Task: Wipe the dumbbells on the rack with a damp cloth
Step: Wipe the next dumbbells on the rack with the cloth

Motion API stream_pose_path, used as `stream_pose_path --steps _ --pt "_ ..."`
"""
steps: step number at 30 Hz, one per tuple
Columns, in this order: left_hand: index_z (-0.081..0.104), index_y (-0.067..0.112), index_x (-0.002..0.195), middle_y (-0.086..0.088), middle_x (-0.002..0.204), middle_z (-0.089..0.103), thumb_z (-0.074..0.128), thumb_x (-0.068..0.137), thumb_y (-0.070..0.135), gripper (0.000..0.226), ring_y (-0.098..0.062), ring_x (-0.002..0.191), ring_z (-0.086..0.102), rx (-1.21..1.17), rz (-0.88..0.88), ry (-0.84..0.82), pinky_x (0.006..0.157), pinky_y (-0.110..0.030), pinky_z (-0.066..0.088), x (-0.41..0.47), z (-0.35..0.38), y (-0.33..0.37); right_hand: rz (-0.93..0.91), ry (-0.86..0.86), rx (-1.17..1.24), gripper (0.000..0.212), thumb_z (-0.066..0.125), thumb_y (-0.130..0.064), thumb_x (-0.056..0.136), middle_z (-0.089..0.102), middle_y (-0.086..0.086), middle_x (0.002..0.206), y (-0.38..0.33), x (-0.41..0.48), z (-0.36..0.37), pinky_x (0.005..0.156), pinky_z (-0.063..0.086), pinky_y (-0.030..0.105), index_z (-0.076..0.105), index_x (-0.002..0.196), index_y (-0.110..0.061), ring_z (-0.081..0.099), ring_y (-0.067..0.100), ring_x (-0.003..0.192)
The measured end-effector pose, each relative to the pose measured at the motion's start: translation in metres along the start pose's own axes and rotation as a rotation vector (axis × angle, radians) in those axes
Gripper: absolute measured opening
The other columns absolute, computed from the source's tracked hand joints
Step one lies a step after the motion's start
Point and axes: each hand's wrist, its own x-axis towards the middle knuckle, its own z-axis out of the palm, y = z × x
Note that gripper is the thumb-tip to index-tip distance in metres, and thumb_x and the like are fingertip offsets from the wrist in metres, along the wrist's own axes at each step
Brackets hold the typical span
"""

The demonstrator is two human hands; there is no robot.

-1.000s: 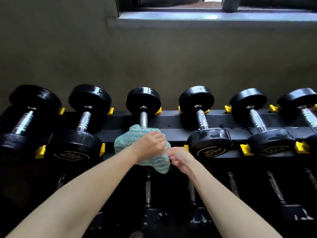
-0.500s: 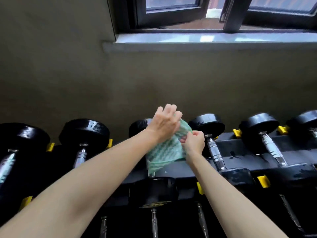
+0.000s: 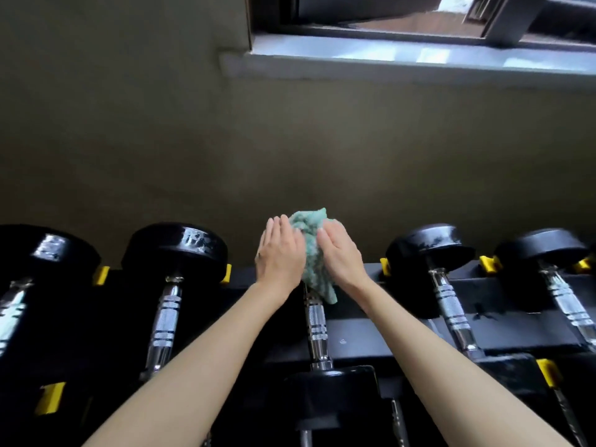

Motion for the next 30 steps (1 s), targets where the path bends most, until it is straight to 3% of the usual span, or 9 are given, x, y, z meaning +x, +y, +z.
stream_pose_path --steps 3,7,10,13,17,19,22,27,30 --pt "0.025 -0.003 0.142 -0.019 0.153 0.020 0.011 0.100 0.014 0.047 -0.027 0.142 0.019 -0.029 -0.093 -0.120 0.112 -0.035 0.019 -0.009 0.001 -0.013 -0.217 -0.118 -0.402 0.060 0.018 -0.047 0.094 0.052 0.000 0.136 -0.015 0.009 0.009 0.113 0.018 0.034 0.055 0.127 -0.014 0.036 0.020 0.134" --pt "0.037 -0.004 0.131 -0.021 0.138 0.042 0.022 0.099 0.003 0.036 -0.032 0.128 0.041 -0.030 -0.274 -0.203 0.103 -0.034 0.029 -0.010 0.008 -0.016 -0.339 -0.221 -0.691 0.040 0.028 -0.034 0.102 0.040 -0.009 0.145 -0.029 0.004 0.017 0.111 0.004 0.029 0.041 0.139 -0.029 0.021 0.016 0.141" --pt "0.043 -0.007 0.128 -0.026 0.135 0.044 0.022 0.100 0.005 0.037 -0.039 0.126 0.041 -0.154 -0.399 -0.267 0.101 -0.036 0.031 -0.012 0.005 -0.017 -0.324 -0.202 -0.673 0.038 0.032 -0.037 0.101 0.045 -0.013 0.141 -0.030 0.007 0.018 0.112 0.008 0.031 0.044 0.137 -0.035 0.025 0.015 0.140" --pt "0.041 -0.005 0.128 -0.023 0.135 0.046 0.024 0.098 0.002 0.035 -0.036 0.125 0.044 -0.216 -0.413 -0.165 0.101 -0.036 0.032 -0.013 0.002 -0.010 -0.213 -0.153 -0.492 0.040 0.037 -0.040 0.098 0.048 -0.007 0.139 -0.023 0.009 0.012 0.113 0.004 0.034 0.051 0.133 -0.026 0.029 0.019 0.136" --pt "0.041 -0.002 0.128 -0.020 0.148 0.029 0.021 0.099 0.006 0.036 -0.031 0.134 0.035 -0.316 -0.365 -0.039 0.104 -0.035 0.030 -0.019 0.007 -0.009 -0.119 -0.046 -0.446 0.074 0.012 -0.056 0.084 0.052 0.006 0.129 -0.013 0.000 0.008 0.111 0.018 0.046 0.051 0.128 -0.010 0.037 0.032 0.128" --pt "0.043 0.001 0.127 -0.018 0.150 0.027 0.021 0.101 0.011 0.035 -0.030 0.132 0.039 -0.321 -0.338 -0.010 0.100 -0.036 0.036 -0.027 0.003 -0.008 -0.110 -0.076 -0.498 0.058 0.020 -0.046 0.098 0.035 0.009 0.147 -0.013 -0.010 0.008 0.115 0.012 0.041 0.035 0.142 -0.011 0.021 0.033 0.140" --pt "0.044 0.000 0.125 -0.017 0.135 0.045 0.023 0.103 0.019 0.036 -0.032 0.122 0.047 -0.337 -0.311 -0.004 0.093 -0.038 0.038 -0.045 -0.001 -0.005 -0.096 -0.118 -0.462 0.047 0.028 -0.026 0.103 0.010 0.005 0.158 -0.021 -0.024 0.008 0.116 0.006 0.036 0.020 0.149 -0.016 0.000 0.031 0.146" --pt "0.049 -0.005 0.120 -0.022 0.126 0.050 0.031 0.096 0.000 0.031 -0.037 0.115 0.050 -0.251 -0.276 -0.186 0.091 -0.040 0.040 -0.079 0.000 0.006 -0.124 0.099 -0.168 0.043 0.044 0.012 0.089 0.042 0.014 0.143 -0.010 -0.060 0.003 0.109 0.019 0.013 0.059 0.126 -0.006 0.033 0.021 0.138" --pt "0.055 -0.005 0.115 -0.023 0.121 0.056 0.036 0.098 0.011 0.030 -0.037 0.112 0.053 -0.317 -0.252 -0.404 0.089 -0.036 0.042 -0.091 0.003 0.007 -0.047 -0.019 -0.178 0.017 0.060 0.007 0.083 0.072 0.014 0.093 0.008 -0.086 -0.002 0.086 0.046 0.019 0.075 0.084 -0.001 0.065 0.017 0.089"
